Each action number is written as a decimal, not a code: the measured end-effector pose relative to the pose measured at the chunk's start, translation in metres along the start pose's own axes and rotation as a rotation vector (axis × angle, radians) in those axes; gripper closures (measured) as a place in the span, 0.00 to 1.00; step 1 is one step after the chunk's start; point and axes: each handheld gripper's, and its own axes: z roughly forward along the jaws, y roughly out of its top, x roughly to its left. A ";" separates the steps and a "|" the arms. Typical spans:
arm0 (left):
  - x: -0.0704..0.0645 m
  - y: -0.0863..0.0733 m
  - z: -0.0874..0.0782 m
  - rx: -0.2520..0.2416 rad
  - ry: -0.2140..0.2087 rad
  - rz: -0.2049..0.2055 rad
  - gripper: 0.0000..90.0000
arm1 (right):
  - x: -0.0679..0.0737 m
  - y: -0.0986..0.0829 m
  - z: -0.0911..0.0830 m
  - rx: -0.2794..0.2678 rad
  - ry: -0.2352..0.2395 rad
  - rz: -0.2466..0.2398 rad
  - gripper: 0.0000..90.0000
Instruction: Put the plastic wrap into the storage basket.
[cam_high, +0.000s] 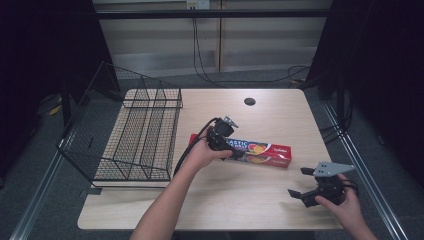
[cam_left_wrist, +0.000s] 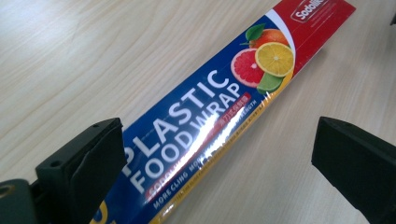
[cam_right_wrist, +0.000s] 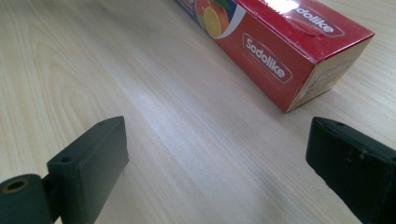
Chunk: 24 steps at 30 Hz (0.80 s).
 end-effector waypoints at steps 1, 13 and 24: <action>0.001 0.002 0.001 -0.008 0.006 0.020 0.03 | 0.000 0.000 0.000 -0.004 0.000 -0.002 0.06; 0.000 0.017 0.023 0.074 -0.030 0.186 0.04 | 0.000 0.001 -0.001 -0.006 -0.002 -0.004 0.06; 0.003 0.021 0.043 0.154 -0.063 0.201 0.07 | -0.001 0.001 -0.002 -0.007 -0.001 -0.003 0.06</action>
